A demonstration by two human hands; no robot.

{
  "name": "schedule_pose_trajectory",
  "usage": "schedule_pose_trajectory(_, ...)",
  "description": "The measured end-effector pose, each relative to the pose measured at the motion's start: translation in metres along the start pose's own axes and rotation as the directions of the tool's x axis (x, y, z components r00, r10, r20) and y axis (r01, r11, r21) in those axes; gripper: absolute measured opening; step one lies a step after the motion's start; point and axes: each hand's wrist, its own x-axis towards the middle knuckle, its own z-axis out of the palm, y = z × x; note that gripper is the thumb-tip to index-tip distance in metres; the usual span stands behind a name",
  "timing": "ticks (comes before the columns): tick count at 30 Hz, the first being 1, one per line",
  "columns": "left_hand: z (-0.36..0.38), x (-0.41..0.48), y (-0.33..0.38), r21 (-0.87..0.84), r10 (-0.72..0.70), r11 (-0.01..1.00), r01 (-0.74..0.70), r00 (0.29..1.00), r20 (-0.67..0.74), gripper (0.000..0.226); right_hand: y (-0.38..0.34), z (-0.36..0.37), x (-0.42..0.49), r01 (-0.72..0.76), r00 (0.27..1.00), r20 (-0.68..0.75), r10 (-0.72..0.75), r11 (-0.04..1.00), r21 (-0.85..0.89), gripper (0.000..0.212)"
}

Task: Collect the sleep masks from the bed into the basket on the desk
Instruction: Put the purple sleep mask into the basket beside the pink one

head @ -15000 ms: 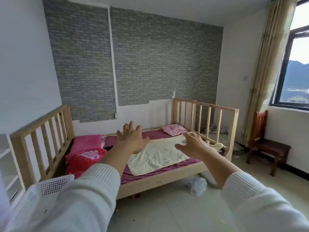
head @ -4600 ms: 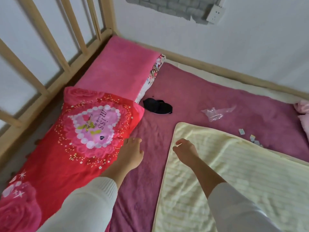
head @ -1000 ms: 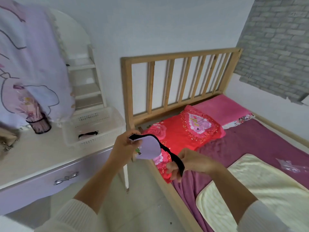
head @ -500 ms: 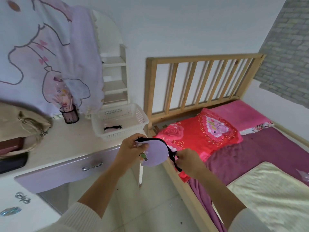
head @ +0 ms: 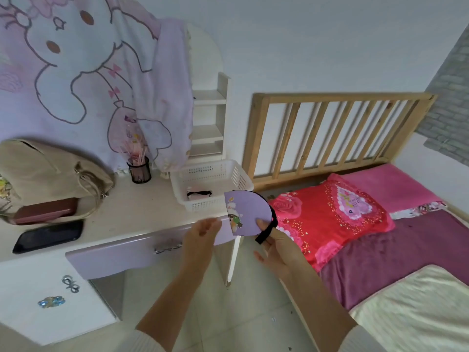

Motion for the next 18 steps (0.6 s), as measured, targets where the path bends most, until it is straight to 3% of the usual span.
schedule_pose_trajectory(3, 0.004, -0.012, -0.017, 0.206, 0.101, 0.973, -0.105, 0.994, 0.031, 0.01, 0.005, 0.013, 0.001, -0.038, 0.999, -0.002, 0.038, 0.999, -0.008, 0.056)
schedule_pose_trajectory(7, 0.015, -0.018, -0.018, 0.182, 0.199, 0.958, -0.221, 0.971, 0.131, 0.028, 0.012, 0.027, 0.001, -0.06, 0.998, 0.029, 0.06, 0.998, 0.0, 0.041)
schedule_pose_trajectory(10, 0.018, -0.016, -0.017, 0.163, 0.172, 0.967, -0.197, 0.972, 0.158, 0.045, 0.013, 0.035, 0.002, -0.06, 0.996, 0.067, 0.057, 0.997, 0.042, 0.017)
schedule_pose_trajectory(14, 0.015, -0.009, -0.023, 0.227, 0.158, 0.954, -0.198, 0.971, 0.18, 0.026, 0.014, 0.04, 0.009, -0.1, 0.994, 0.051, 0.1, 0.995, 0.008, 0.019)
schedule_pose_trajectory(18, 0.01, 0.004, -0.026, 0.301, 0.167, 0.927, -0.225, 0.964, 0.207, 0.023, 0.004, 0.034, 0.026, -0.137, 0.988, 0.075, 0.137, 0.991, -0.004, 0.017)
